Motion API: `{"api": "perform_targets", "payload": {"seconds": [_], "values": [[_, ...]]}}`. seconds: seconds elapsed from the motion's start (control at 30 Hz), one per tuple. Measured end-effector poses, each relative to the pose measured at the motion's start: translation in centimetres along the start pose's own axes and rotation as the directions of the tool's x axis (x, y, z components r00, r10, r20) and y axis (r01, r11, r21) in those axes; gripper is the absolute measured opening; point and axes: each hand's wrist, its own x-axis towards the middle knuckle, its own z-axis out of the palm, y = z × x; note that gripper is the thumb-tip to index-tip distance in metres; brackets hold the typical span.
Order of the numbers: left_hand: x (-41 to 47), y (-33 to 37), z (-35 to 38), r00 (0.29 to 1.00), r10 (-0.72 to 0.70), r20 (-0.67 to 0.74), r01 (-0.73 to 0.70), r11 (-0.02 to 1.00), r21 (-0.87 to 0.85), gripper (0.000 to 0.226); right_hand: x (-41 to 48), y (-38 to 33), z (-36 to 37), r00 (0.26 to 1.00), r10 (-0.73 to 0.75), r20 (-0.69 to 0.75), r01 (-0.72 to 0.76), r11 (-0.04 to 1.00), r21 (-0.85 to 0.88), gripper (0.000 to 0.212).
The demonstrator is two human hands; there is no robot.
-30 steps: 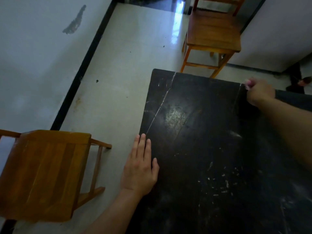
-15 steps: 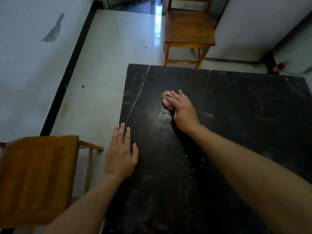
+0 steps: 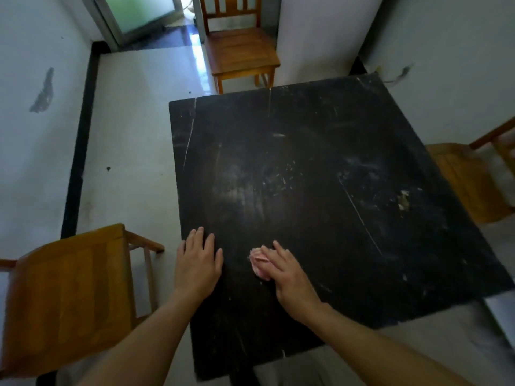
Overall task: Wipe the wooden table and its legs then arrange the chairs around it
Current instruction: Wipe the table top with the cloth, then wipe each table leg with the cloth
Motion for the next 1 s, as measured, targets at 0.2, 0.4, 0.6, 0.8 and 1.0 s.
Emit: {"api": "perform_targets", "payload": {"seconds": [0.2, 0.4, 0.6, 0.8, 1.0], "values": [[-10.1, 2.3, -1.5, 0.975, 0.183, 0.124, -0.178, 0.983, -0.049, 0.035, -12.6, -2.2, 0.7, 0.997, 0.028, 0.077, -0.024, 0.998, -0.056, 0.065], [-14.7, 6.3, -3.1, 0.929, 0.323, 0.180, -0.315, 0.946, -0.074, 0.030, -22.4, -0.1, -2.3, 0.924, 0.338, -0.181, -0.333, 0.941, 0.057, 0.020], [-16.4, 14.3, -4.5, 0.859, 0.484, 0.166, -0.481, 0.875, -0.059, 0.036, -32.5, 4.5, -11.2, 0.593, 0.804, -0.055, -0.703, 0.549, 0.452, 0.039], [-17.5, 25.9, -4.4, 0.768, 0.620, 0.158, -0.628, 0.779, -0.004, 0.034, -41.0, 9.6, -18.4, 0.572, 0.784, -0.244, -0.637, 0.611, 0.469, 0.025], [-20.3, 40.0, -2.4, 0.708, 0.689, 0.158, -0.699, 0.715, 0.016, 0.035, -47.0, 16.0, -23.3, 0.544, 0.785, -0.296, -0.675, 0.619, 0.401, 0.048]]}}
